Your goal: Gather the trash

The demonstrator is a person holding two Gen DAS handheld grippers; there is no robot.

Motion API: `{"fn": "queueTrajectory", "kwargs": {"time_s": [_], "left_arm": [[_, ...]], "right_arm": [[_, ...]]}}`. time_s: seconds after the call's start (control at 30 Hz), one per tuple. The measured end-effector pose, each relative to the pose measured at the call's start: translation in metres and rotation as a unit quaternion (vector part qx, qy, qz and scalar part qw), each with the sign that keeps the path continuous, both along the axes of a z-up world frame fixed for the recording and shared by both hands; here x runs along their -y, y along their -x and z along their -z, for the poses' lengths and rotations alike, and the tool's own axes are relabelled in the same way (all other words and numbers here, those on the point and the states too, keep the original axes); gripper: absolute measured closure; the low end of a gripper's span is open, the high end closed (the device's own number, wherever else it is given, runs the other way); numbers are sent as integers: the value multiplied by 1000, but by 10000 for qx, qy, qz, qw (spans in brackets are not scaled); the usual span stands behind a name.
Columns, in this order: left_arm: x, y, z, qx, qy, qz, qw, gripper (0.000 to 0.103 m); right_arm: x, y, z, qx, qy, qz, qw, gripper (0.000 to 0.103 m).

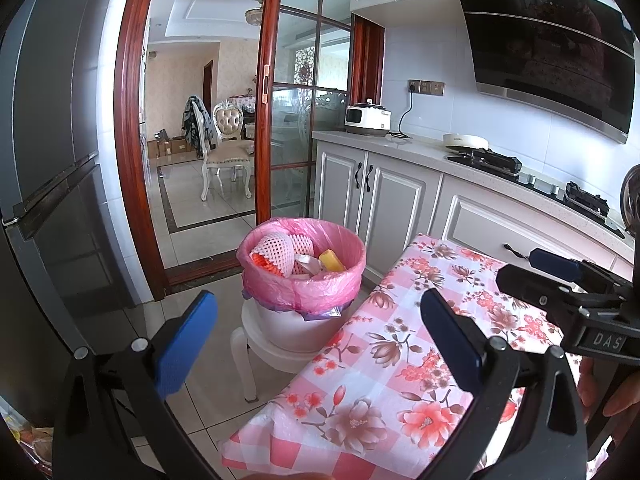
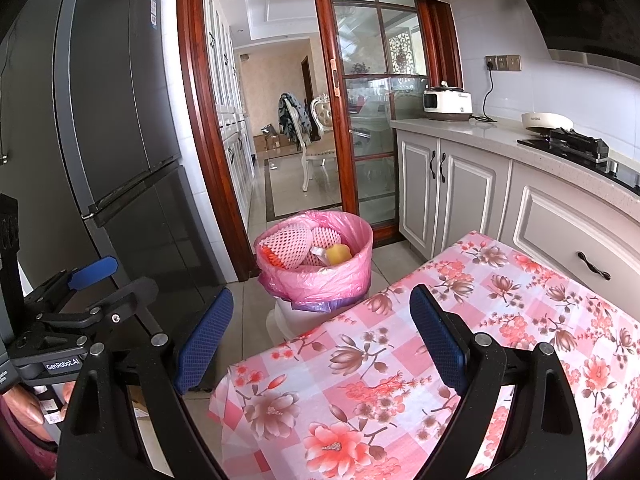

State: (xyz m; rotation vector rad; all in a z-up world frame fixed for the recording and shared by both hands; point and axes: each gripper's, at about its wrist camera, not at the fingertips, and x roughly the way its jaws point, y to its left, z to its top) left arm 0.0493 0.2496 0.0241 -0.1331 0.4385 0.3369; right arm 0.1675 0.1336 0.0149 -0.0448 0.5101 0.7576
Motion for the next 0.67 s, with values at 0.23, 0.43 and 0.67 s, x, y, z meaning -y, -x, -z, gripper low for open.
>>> {"fn": "queueTrajectory", "kwargs": {"time_s": [0.23,0.43,0.67], "left_arm": [[1,0,0,-1,-15,-12,10000,5],[4,1,1,54,-137,-125,9998,5],[1,1,0,61,22,-48,10000,5]], "right_arm": [[-1,2,0,-4,-20,-8,10000,18],[-1,2,0,4,-16,-1,10000,18],[-2,2,1,0,-20,-3,10000,18]]}}
